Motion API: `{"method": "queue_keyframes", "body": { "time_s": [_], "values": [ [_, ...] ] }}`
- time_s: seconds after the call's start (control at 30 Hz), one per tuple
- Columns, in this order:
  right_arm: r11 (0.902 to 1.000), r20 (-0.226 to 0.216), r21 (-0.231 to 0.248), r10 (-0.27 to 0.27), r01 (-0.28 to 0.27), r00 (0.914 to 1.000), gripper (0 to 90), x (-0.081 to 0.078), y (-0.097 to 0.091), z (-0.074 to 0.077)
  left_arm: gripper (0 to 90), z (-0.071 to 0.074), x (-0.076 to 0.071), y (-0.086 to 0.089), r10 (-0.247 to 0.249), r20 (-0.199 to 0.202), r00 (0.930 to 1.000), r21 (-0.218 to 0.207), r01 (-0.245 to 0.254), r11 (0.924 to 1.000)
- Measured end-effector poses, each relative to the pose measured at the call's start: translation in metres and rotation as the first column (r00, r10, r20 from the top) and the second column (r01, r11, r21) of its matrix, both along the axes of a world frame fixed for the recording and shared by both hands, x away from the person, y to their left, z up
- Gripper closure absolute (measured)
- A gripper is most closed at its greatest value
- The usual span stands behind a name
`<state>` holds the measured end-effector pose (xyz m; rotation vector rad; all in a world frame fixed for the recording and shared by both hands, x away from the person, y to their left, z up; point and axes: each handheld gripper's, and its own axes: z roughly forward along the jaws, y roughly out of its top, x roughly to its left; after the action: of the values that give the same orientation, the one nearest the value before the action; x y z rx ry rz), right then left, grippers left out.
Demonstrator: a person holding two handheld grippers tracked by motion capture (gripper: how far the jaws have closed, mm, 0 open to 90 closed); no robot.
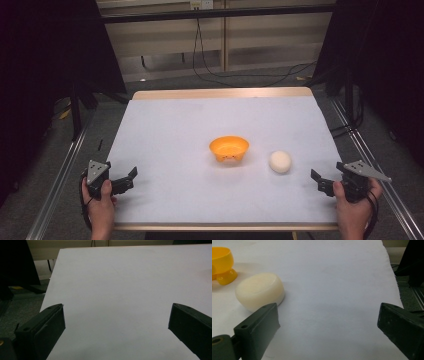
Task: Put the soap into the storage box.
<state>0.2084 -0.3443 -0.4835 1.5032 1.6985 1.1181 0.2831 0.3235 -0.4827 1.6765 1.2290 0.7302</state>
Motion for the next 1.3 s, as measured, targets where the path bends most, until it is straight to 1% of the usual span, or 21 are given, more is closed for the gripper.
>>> {"method": "queue_keyframes", "body": {
  "time_s": [0.13, 0.17, 0.23, 0.4, 0.53, 0.67, 0.77, 0.8, 0.87, 0.9, 0.93, 0.97, 1.03, 1.07, 1.1, 1.13, 1.17, 1.2, 1.23, 1.27, 1.3],
  "values": [
    [0.9999, -0.007, -0.006, 0.009, -0.009, 0.9999, 4.7, 0.000, 0.000, 0.001, 0.7, 0.000, 0.000, 0.001, -0.002, 0.003, 1.0000, 0.000, 0.002, 1.0000],
    [0.9996, -0.032, -0.024, 0.011, -0.011, 0.9994, 5.8, 0.001, 0.003, 0.002, 0.7, 0.000, 0.000, 0.001, 0.001, 0.002, 1.0000, -0.006, -0.001, 1.0000],
    [0.9990, -0.051, -0.037, 0.023, -0.025, 0.9984, 8.1, 0.002, 0.005, 0.004, 0.7, 0.000, 0.000, 0.002, -0.004, -0.002, 1.0000, -0.014, 0.004, 0.9999],
    [0.9971, -0.085, -0.047, 0.057, -0.061, 0.9947, 9.6, 0.006, 0.008, 0.006, 0.8, 0.000, 0.000, 0.001, -0.004, -0.003, 1.0000, -0.010, 0.004, 0.9999],
    [0.9939, -0.145, -0.048, 0.092, -0.100, 0.9852, 9.7, 0.014, 0.013, 0.010, 0.9, 0.000, 0.000, 0.001, -0.007, -0.004, 1.0000, -0.007, 0.007, 0.9999],
    [0.9903, -0.166, -0.064, 0.111, -0.123, 0.9799, 9.7, 0.020, 0.016, 0.016, 0.9, 0.000, 0.000, 0.001, -0.005, -0.003, 1.0000, -0.009, 0.005, 1.0000],
    [0.9857, -0.200, -0.068, 0.137, -0.154, 0.9701, 9.3, 0.028, 0.021, 0.023, 0.9, 0.000, 0.000, 0.002, -0.008, -0.004, 1.0000, -0.009, 0.008, 0.9999],
    [0.9857, -0.200, -0.068, 0.137, -0.154, 0.9701, 9.3, 0.028, 0.021, 0.023, 0.9, 0.000, 0.000, 0.002, -0.008, -0.004, 1.0000, -0.009, 0.008, 0.9999],
    [0.9819, -0.224, -0.076, 0.153, -0.174, 0.9625, 6.3, 0.035, 0.023, 0.028, 0.9, 0.000, 0.000, 0.002, -0.010, -0.005, 0.9999, -0.009, 0.010, 0.9999],
    [0.9819, -0.224, -0.076, 0.153, -0.174, 0.9625, 6.3, 0.035, 0.023, 0.028, 0.9, 0.000, 0.000, 0.002, -0.010, -0.005, 0.9999, -0.009, 0.010, 0.9999],
    [0.9791, -0.242, -0.081, 0.162, -0.186, 0.9568, 3.5, 0.038, 0.025, 0.031, 0.9, 0.000, 0.000, 0.002, -0.009, -0.006, 0.9999, -0.014, 0.009, 0.9999],
    [0.9786, -0.250, -0.078, 0.166, -0.190, 0.9539, 3.3, 0.040, 0.026, 0.032, 0.9, 0.000, 0.000, 0.002, -0.009, -0.006, 0.9999, -0.014, 0.009, 0.9999],
    [0.9750, -0.260, -0.077, 0.183, -0.209, 0.9481, 2.1, 0.044, 0.027, 0.034, 0.9, 0.000, 0.001, 0.003, -0.013, -0.010, 0.9999, -0.009, 0.013, 0.9999],
    [0.9750, -0.260, -0.077, 0.183, -0.209, 0.9481, 2.1, 0.044, 0.027, 0.034, 0.9, 0.000, 0.001, 0.003, -0.015, -0.012, 0.9998, -0.008, 0.015, 0.9999],
    [0.9728, -0.280, -0.078, 0.188, -0.218, 0.9413, 1.7, 0.047, 0.030, 0.036, 0.9, 0.000, 0.001, 0.003, -0.017, -0.015, 0.9997, -0.013, 0.016, 0.9998],
    [0.9707, -0.288, -0.080, 0.195, -0.227, 0.9375, 1.6, 0.049, 0.030, 0.036, 0.9, 0.000, 0.001, 0.003, -0.017, -0.015, 0.9997, -0.013, 0.016, 0.9998],
    [0.9707, -0.288, -0.080, 0.195, -0.227, 0.9375, 1.6, 0.049, 0.030, 0.036, 0.9, 0.000, 0.001, 0.003, -0.018, -0.016, 0.9997, -0.013, 0.018, 0.9998],
    [0.9709, -0.299, -0.075, 0.196, -0.227, 0.9340, 1.5, 0.050, 0.032, 0.037, 0.9, 0.000, 0.001, 0.003, -0.018, -0.016, 0.9997, -0.013, 0.018, 0.9998],
    [0.9683, -0.312, -0.063, 0.211, -0.242, 0.9263, 1.3, 0.053, 0.034, 0.036, 0.9, 0.000, 0.001, 0.003, -0.018, -0.016, 0.9997, -0.013, 0.018, 0.9997],
    [0.9683, -0.312, -0.063, 0.211, -0.242, 0.9263, 1.3, 0.053, 0.034, 0.036, 0.9, 0.000, 0.001, 0.003, -0.018, -0.016, 0.9997, -0.013, 0.018, 0.9997],
    [0.9648, -0.319, -0.051, 0.229, -0.258, 0.9195, 1.3, 0.056, 0.036, 0.035, 0.9, 0.000, 0.001, 0.003, -0.018, -0.016, 0.9997, -0.014, 0.018, 0.9997]
  ]
}}
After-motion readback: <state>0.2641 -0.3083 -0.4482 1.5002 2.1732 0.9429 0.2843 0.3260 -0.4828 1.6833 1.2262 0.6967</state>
